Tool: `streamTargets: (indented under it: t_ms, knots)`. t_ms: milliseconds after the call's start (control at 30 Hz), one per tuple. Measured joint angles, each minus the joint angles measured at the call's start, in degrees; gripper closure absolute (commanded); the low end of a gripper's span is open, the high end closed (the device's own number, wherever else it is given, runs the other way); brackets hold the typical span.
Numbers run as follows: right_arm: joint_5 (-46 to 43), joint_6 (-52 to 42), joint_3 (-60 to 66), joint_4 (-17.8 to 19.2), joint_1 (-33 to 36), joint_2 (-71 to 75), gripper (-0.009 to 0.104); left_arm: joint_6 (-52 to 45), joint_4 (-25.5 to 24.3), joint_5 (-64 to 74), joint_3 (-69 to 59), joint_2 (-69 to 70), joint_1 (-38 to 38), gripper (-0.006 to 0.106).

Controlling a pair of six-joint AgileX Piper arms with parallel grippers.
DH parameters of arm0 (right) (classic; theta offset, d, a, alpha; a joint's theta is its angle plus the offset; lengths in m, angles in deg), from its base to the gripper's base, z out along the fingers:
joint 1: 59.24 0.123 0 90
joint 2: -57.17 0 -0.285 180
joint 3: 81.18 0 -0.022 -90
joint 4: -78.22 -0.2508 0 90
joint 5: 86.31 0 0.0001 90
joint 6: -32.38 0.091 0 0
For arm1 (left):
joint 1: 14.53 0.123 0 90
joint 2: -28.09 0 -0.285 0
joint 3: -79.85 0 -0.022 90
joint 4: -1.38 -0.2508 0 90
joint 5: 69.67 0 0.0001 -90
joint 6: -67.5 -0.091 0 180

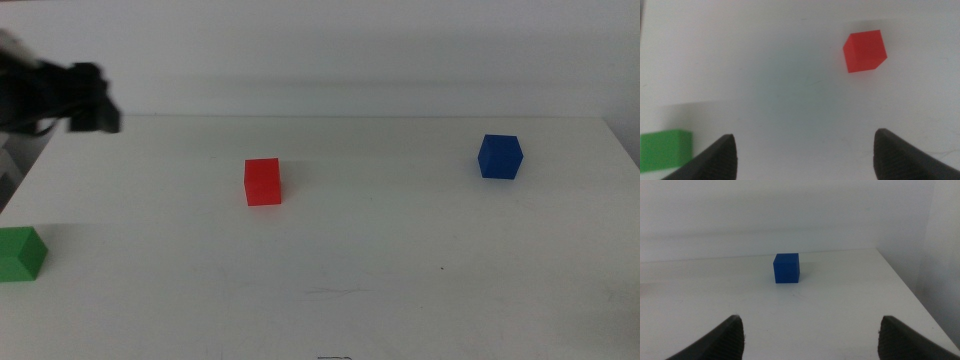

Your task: Stack red cubes first, then green, then blue cubes in a specific spot.

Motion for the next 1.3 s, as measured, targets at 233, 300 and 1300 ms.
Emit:
streamTargets:
  t_ms: [233,300,1300]
  knots:
    - [0.00,0.00,0.00,0.00,0.00,0.00,0.001,6.73,-4.44,1.04,12.51,-15.56,-7.62,0.008]
    - [0.00,0.00,0.00,0.00,0.00,0.00,0.001,8.59,-4.92,1.69,15.92,-19.65,-9.16,0.008]
    - [0.00,0.00,0.00,0.00,0.00,0.00,0.001,27.30,-6.37,-3.52,33.78,-53.67,-15.69,0.008]
